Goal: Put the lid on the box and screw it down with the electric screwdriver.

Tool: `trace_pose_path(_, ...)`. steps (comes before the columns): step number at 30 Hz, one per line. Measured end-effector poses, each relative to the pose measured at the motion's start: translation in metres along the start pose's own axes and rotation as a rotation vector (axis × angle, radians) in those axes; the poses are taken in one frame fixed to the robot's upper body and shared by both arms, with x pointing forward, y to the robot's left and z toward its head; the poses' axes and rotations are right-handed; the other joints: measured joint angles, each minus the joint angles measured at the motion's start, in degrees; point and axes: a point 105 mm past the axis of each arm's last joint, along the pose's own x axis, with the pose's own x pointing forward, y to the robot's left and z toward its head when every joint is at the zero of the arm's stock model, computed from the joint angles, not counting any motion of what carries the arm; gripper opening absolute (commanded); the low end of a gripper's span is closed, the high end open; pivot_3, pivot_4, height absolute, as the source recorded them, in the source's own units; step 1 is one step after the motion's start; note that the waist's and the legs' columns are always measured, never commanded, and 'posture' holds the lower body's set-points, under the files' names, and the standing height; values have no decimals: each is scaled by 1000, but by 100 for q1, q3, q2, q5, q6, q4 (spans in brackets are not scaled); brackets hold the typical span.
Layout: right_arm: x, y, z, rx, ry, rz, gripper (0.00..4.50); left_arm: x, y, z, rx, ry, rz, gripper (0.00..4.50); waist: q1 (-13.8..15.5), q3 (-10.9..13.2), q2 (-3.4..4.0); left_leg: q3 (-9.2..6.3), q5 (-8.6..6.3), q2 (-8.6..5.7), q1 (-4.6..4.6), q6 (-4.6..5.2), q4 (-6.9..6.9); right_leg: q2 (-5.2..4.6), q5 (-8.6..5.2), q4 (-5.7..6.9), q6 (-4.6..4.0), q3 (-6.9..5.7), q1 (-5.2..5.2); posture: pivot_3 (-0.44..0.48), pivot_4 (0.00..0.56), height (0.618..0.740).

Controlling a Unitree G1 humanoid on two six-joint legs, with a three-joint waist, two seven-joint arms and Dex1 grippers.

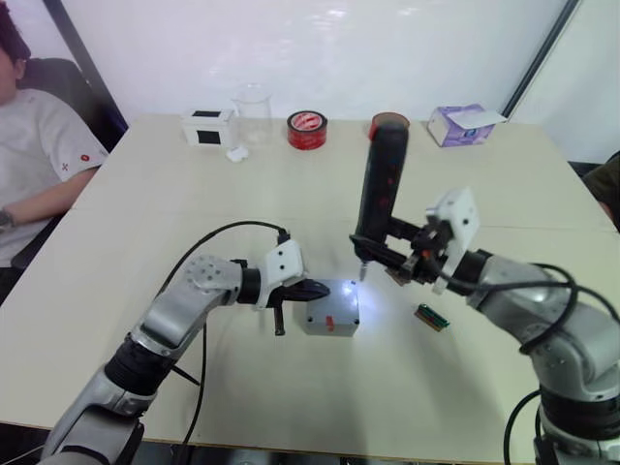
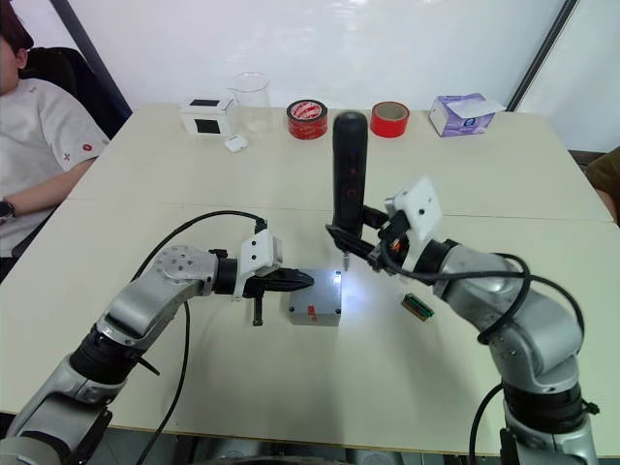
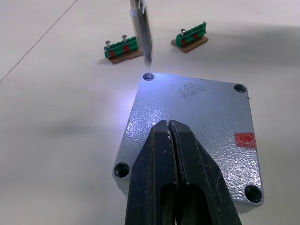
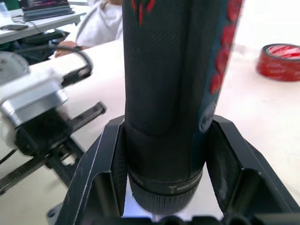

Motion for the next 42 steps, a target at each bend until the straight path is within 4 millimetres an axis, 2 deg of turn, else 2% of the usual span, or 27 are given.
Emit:
trace_pose_path(6, -3, -4, 32, 60, -115, 28, 1757, -3, 0, -2, -27, -19, 21, 0, -13, 14, 8, -1, 0, 1, 6, 0, -2, 0, 0, 7, 0, -2, 2, 0, 150, 740)
trace_pose_path(9, -7, -20, 40, 170, -154, -30, 1757, -6, 2, 0, -121, -73, 48, 0, -16, 50, 12, -1, 0, 0, -2, 0, 14, 0, 1, 15, 2, -2, -1, 0, 150, 740)
trace_pose_path(11, -11, -34, 45, 236, -170, -79, 1757, -9, 6, 5, -205, -124, 64, 0, -10, 82, 17, -5, 0, 1, -38, 1, 44, 0, 10, 30, 17, -7, -26, 0, 150, 740)
trace_pose_path(13, -12, -43, 47, 291, -139, -106, 1757, -14, 10, 9, -303, -170, 64, 0, -18, 104, 25, -5, 1, 0, -113, 1, 100, 0, 20, 85, 36, -11, -98, 0, 150, 740)
trace_pose_path(15, -20, -62, 42, 371, -29, -158, 1757, -28, 15, 20, -388, -223, 53, 0, -21, 140, 23, -10, 8, 0, -179, -8, 155, 1, 26, 119, 46, -17, -154, 0, 150, 740)
trace_pose_path(16, -24, -69, 38, 405, 14, -173, 1757, -33, 15, 25, -394, -233, 42, 0, -17, 172, 19, -12, 20, 1, -183, -29, 168, 3, 26, 126, 46, -22, -154, 0, 150, 740)
trace_pose_path(18, -45, -93, 28, 499, 145, -255, 1757, -51, 12, 40, -370, -238, 14, 0, 5, 214, 21, -12, 20, -4, -185, -27, 175, 3, 26, 121, 45, -25, -146, 0, 150, 740)
trace_pose_path(20, -55, -103, 26, 543, 192, -280, 1757, -56, 9, 49, -345, -234, -9, 0, -8, 228, 44, -5, 13, -10, -183, -15, 179, 6, 27, 117, 47, -24, -140, 0, 150, 740)
trace_pose_path(27, -80, -109, 25, 572, 426, -286, 1757, -56, -6, 55, -283, -171, -92, 0, -16, 255, 49, 0, 4, 1, -180, 2, 179, 35, 32, 117, 58, -21, -142, 0, 150, 740)
trace_pose_path(31, -98, -125, -9, 648, 624, -419, 1757, -57, -8, 61, -246, -159, -119, 0, 4, 259, 43, 1, 6, 1, -179, 1, 191, 40, 38, 122, 68, -20, -140, 0, 150, 740)
trace_pose_path(35, -115, -129, -40, 709, 779, -486, 1757, -60, -12, 67, -189, -132, -166, 0, -9, 258, 45, 11, 12, -4, -180, -8, 191, 42, 41, 120, 73, -14, -141, 0, 150, 740)
trace_pose_path(42, -132, -131, -63, 759, 908, -525, 1757, -60, -19, 63, -114, -58, -229, 0, -13, 258, 45, 13, 22, -2, -179, -25, 194, 46, 41, 127, 74, -11, -143, 0, 150, 740)
